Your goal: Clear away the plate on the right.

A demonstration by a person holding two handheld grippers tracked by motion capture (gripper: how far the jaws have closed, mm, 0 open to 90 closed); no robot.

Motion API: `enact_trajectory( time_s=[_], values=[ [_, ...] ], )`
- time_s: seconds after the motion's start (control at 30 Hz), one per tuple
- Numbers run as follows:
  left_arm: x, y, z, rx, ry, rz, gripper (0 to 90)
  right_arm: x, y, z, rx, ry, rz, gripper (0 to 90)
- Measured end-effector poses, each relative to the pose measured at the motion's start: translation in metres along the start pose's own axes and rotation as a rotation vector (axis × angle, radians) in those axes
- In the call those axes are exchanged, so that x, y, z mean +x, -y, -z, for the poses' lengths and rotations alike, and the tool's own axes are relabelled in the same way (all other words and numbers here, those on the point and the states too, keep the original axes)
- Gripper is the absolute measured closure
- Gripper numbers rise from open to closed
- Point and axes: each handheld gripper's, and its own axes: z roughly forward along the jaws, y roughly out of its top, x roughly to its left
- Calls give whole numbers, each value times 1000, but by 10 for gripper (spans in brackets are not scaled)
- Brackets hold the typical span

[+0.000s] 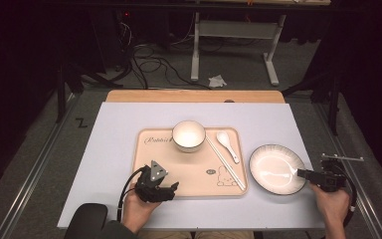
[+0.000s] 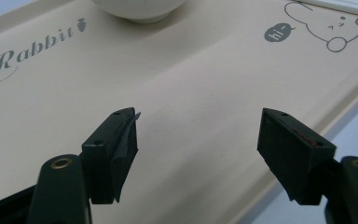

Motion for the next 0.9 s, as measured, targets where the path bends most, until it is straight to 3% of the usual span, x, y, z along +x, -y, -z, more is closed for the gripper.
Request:
enact_trajectory(
  time_s=[0.33,0.63,0.9],
  values=[
    [2,4,6,-6,-17,20,293,-4,-7,-7,39,-18,-9,746],
    [-1,6,13,-18,-35,13,295,-10,-12,-16,68,-96,-51,706],
    [-1,8,14,-20,-44,16,295,-14,-14,-19,69,-134,-70,724]
  ],
)
